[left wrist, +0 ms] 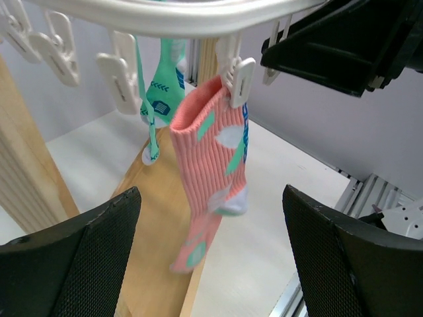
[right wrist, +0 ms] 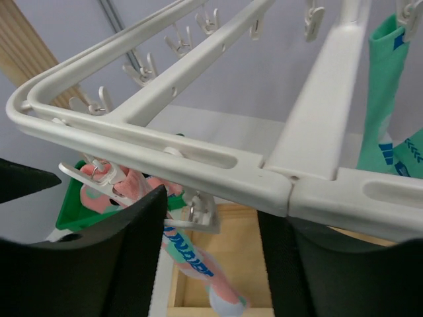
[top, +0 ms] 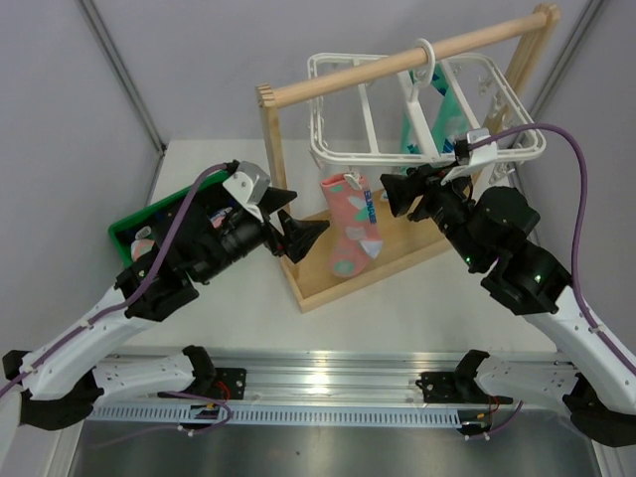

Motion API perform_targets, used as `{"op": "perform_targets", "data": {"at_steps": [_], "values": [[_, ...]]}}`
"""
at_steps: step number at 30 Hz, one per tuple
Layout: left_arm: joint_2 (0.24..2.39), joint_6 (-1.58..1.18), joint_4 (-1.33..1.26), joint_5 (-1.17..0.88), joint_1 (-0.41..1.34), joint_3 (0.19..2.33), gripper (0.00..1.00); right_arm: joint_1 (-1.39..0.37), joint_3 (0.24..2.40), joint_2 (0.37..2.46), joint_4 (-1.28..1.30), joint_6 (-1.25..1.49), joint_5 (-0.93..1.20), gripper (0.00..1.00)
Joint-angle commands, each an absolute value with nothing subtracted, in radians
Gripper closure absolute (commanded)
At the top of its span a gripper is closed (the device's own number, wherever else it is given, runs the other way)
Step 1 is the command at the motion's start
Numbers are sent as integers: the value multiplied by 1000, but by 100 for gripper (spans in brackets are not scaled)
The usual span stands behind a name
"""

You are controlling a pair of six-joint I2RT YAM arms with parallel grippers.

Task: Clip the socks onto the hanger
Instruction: Open the clamp at the hanger.

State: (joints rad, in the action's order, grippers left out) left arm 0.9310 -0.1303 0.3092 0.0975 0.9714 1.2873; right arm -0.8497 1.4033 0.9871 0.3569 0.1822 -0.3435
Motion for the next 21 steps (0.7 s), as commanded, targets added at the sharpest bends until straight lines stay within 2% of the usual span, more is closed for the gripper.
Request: {"op": "perform_targets", "data": {"at_steps": [1, 3, 4, 7, 10, 13, 16, 21], "values": [[950, -95, 296, 182, 1006, 1327, 10, -857, 1434, 985, 296, 176, -402, 45], [960, -94, 291, 192, 1022, 1325, 10, -859, 1436, 986, 296, 176, -399, 49], [963, -91, 287, 196, 1026, 1321, 10, -859, 1436, 989, 295, 175, -397, 56], [982, -84, 267, 198, 1043, 1322, 10, -859, 1437, 992, 299, 175, -394, 65], [1012, -61, 244, 204, 1063, 1336, 10, -861, 1439, 993, 304, 186, -370, 81], [1043, -15, 184, 225, 1088, 1342, 10, -861, 1447, 991, 313, 202, -339, 92], [1086, 64, 76, 250, 1109, 1324, 10, -861, 1457, 992, 325, 218, -307, 97], [1150, 184, -132, 262, 1127, 1278, 10, -859, 1474, 1003, 345, 244, -252, 100]]}}
